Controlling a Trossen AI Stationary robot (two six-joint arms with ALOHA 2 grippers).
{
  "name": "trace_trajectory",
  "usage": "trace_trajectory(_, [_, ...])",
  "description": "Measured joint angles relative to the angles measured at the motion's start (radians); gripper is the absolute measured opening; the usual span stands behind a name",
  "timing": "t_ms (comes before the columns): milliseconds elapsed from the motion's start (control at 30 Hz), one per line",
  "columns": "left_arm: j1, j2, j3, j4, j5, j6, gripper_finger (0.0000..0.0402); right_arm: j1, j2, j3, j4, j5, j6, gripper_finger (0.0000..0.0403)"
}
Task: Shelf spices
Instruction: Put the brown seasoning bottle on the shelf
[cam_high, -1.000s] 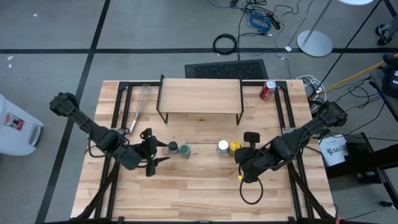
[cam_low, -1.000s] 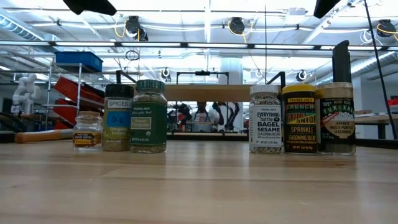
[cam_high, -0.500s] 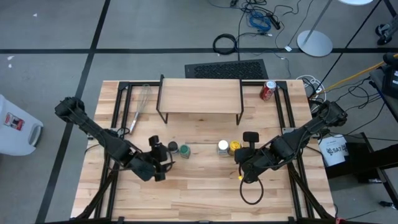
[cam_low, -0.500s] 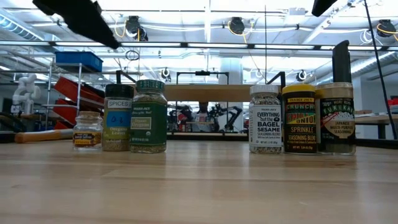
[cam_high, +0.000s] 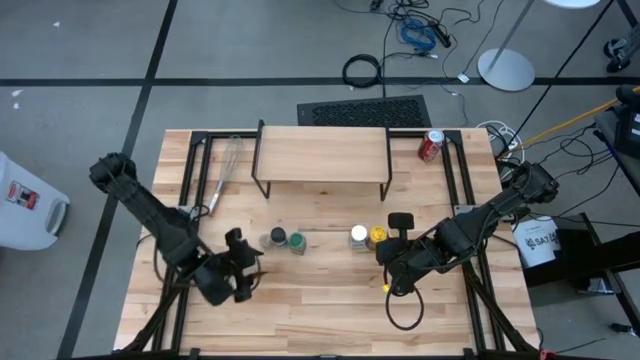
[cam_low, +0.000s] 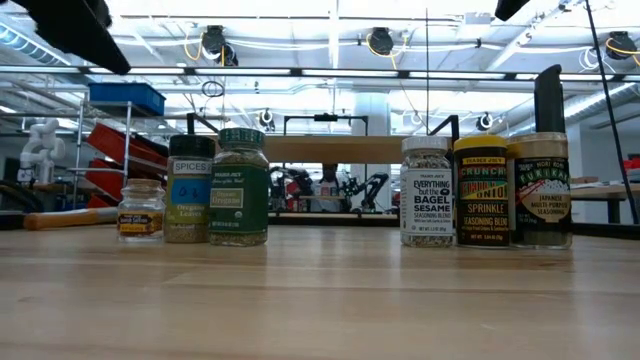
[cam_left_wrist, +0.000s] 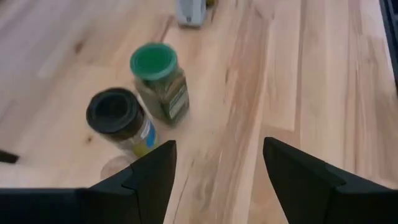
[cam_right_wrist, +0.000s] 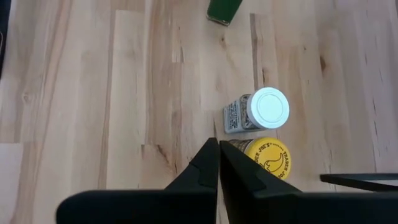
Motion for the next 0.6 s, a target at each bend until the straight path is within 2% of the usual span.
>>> trace_trajectory(67, [-0.041, 0.024, 0.000, 0.015, -0.073, -0.027, 0.0248, 0.000, 0.000, 0.000, 0.000, 0.000, -0.003, 0.0000])
trace_trajectory(167, [-0.083, 0.067, 0.000, 0.003, -0.129, -0.107, 0.0248, 0.000, 0.000, 0.000, 0.004, 0.000, -0.007, 0.0000])
trace_trajectory(433, [-0.110, 0.221, 0.000, -0.017, -0.160, -0.198, 0.0248, -0.009, 0.000, 0.000, 0.004, -0.001, -0.011, 0.0000])
trace_trajectory(600, [-0.087, 0.259, 0.000, -0.087, -0.165, -0.207, 0.0248, -0.029, 0.000, 0.000, 0.004, 0.000, -0.018, 0.0000])
